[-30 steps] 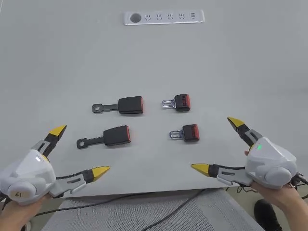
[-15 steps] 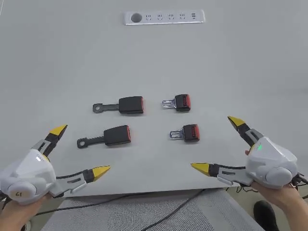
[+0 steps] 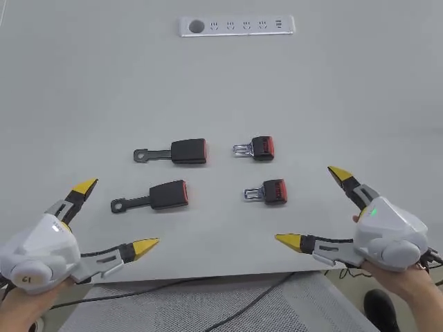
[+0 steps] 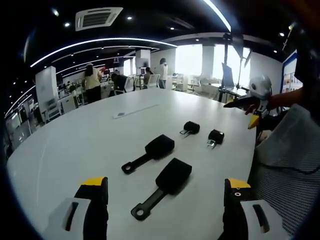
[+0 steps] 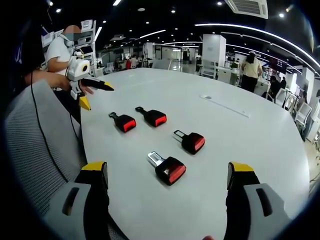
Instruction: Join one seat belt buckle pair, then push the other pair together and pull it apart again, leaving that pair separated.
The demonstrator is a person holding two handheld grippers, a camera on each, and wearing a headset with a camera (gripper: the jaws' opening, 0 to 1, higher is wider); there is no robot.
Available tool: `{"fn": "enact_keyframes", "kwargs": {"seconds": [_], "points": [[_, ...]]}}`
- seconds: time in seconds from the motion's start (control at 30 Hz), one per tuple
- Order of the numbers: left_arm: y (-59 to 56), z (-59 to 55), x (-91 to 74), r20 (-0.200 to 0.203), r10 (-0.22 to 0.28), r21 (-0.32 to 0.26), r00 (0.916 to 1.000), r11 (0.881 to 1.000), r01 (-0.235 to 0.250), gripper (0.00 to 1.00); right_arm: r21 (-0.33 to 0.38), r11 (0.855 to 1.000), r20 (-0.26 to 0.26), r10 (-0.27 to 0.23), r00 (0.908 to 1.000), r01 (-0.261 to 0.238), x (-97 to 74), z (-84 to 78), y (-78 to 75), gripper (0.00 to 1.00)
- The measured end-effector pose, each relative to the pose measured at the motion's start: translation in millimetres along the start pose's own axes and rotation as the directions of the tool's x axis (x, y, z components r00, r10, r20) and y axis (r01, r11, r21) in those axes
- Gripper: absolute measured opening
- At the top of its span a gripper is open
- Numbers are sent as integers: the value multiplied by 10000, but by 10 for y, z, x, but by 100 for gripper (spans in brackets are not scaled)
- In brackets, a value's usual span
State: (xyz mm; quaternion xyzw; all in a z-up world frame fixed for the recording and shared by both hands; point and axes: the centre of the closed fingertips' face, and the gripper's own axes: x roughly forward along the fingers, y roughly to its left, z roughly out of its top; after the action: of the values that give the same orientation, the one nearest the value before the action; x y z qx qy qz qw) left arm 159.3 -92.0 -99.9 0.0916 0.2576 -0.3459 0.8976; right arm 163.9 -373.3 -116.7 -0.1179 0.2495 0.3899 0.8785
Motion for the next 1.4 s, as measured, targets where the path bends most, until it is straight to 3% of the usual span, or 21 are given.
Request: {"fn": "enact_keyframes", "kwargs": {"seconds": [0.47, 0.63, 0.9, 1.2, 1.33, 1.4], "points": [[19, 10, -15, -80, -46, 208, 10000, 9998, 48, 98, -149, 9999, -70, -32, 10000, 31, -25, 4, -23, 100], [59, 4, -21, -400, -214, 550, 9990, 9982, 236, 95, -370, 9993, -113, 74, 9999, -78, -34, 15, -34, 98], [48, 2, 86, -991, -903, 1180, 9910, 9878, 1018, 85, -953, 9935, -218, 605, 9979, -623, 12, 56, -62, 90], [-51, -112, 272, -2040, -1709, 1849, 9639, 9602, 2094, 73, -1643, 9738, -863, 1445, 9857, -1572, 126, 2, -29, 77], [-65, -197, 355, -2688, -1888, 2148, 9445, 9442, 2498, 68, -1997, 9603, -1105, 1756, 9782, -1949, 201, -12, -16, 71], [-65, -240, 394, -2916, -1976, 2223, 9359, 9376, 2672, 63, -2110, 9512, -1378, 1992, 9702, -2253, 240, -40, 1, 67]]}}
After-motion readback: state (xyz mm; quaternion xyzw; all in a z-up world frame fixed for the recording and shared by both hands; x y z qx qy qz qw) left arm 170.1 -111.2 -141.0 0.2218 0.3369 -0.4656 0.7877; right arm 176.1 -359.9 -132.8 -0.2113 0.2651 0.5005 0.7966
